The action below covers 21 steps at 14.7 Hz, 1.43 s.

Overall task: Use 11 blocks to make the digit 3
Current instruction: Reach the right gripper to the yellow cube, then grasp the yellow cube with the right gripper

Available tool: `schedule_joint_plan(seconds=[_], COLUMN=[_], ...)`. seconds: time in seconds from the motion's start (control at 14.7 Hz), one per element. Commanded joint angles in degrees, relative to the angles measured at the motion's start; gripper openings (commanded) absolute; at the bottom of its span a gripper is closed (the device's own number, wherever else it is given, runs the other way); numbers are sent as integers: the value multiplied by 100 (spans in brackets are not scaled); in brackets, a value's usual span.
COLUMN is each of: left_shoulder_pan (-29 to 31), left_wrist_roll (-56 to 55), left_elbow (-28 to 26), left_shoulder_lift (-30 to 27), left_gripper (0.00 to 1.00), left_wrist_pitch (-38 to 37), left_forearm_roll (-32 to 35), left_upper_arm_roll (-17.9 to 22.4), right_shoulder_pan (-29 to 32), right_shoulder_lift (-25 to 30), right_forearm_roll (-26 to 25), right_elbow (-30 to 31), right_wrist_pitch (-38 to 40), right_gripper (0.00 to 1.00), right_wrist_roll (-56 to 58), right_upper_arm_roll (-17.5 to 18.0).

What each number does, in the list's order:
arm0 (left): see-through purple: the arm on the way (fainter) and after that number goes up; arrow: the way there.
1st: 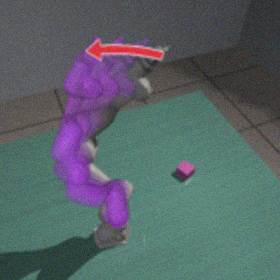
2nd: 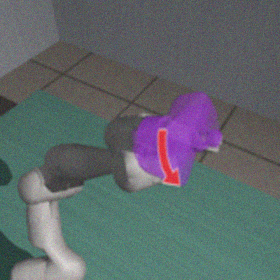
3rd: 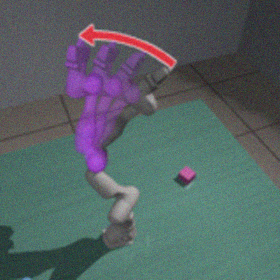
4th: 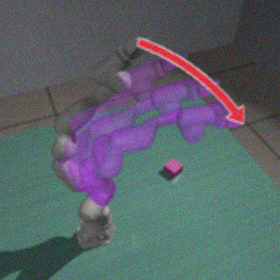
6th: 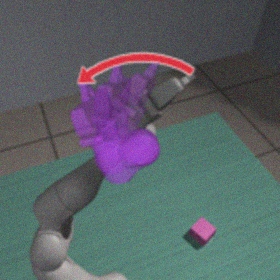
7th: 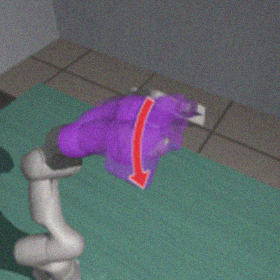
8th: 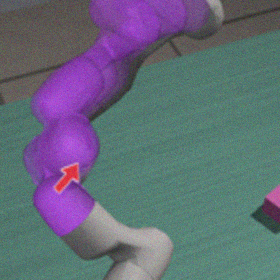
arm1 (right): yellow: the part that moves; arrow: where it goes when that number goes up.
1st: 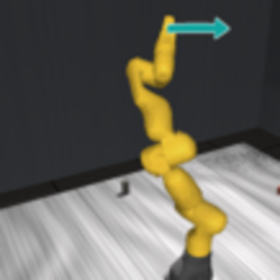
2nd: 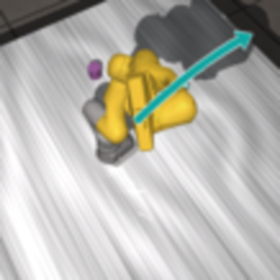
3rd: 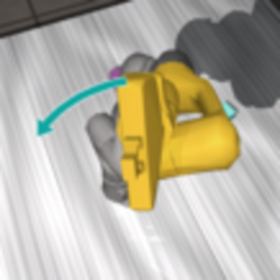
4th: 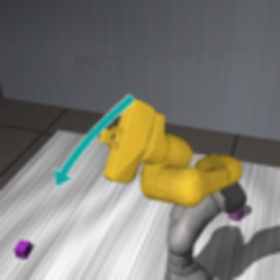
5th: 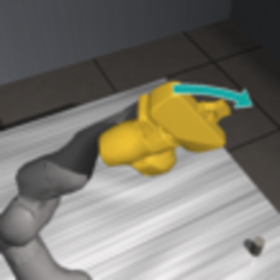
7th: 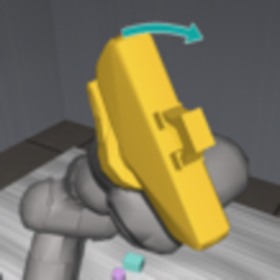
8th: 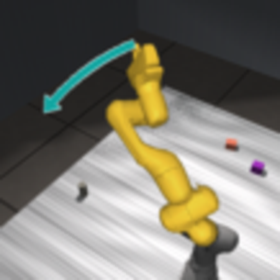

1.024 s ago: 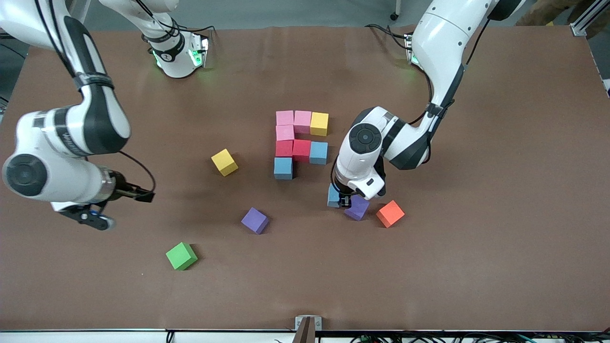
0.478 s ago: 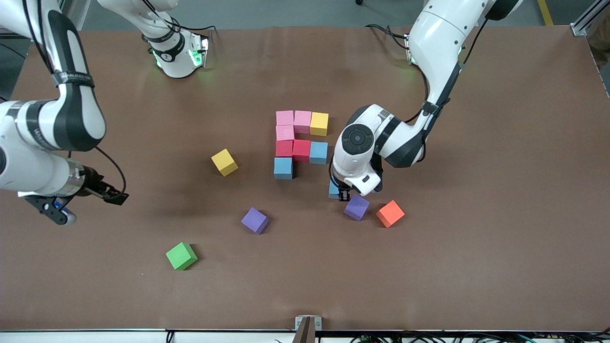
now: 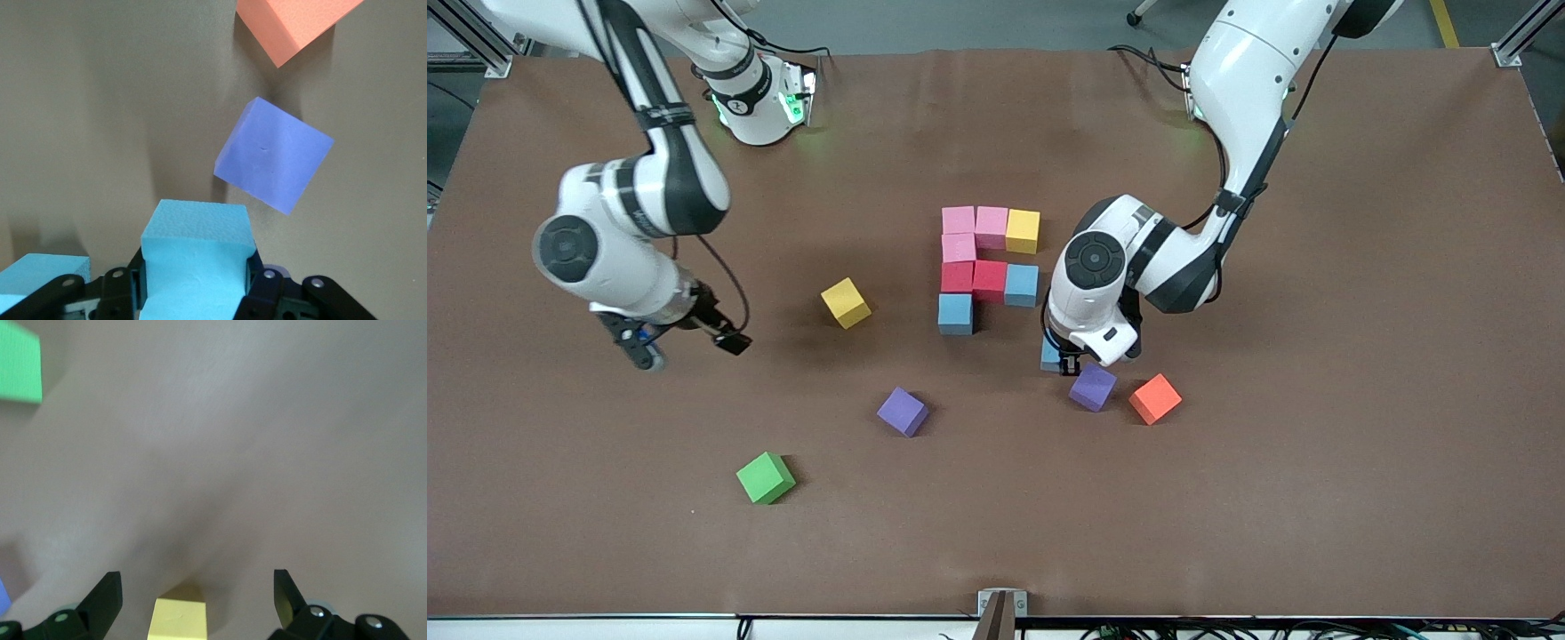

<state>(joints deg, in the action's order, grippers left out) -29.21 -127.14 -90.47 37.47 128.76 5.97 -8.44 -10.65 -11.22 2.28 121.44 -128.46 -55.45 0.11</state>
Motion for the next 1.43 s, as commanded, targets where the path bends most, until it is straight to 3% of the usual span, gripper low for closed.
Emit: schedule_joint_plan(seconds=[0.0, 0.68, 1.36], left_shoulder_pan=[-6, 12, 29], left_wrist_roll=[-30, -12, -4], left_elbow=[29, 20, 20], left_shoulder_lift=[-20, -20, 15], left_gripper=[29, 29, 29], left_wrist_pitch=[-61, -26, -18], left_forearm_roll=[-34, -17, -17], left_upper_arm_roll=[0, 0, 0], right_shoulder_pan=[-340, -1220, -1396], right_shoulder_lift=[234, -451, -539], right_forearm_roll=[228, 317, 317], right_elbow=[687, 696, 986], right_wrist_pitch=[-653, -1348, -1585], right_gripper=[100, 100, 100], right_wrist_roll=[-141, -958, -1126], right_upper_arm_roll=[-37, -37, -37])
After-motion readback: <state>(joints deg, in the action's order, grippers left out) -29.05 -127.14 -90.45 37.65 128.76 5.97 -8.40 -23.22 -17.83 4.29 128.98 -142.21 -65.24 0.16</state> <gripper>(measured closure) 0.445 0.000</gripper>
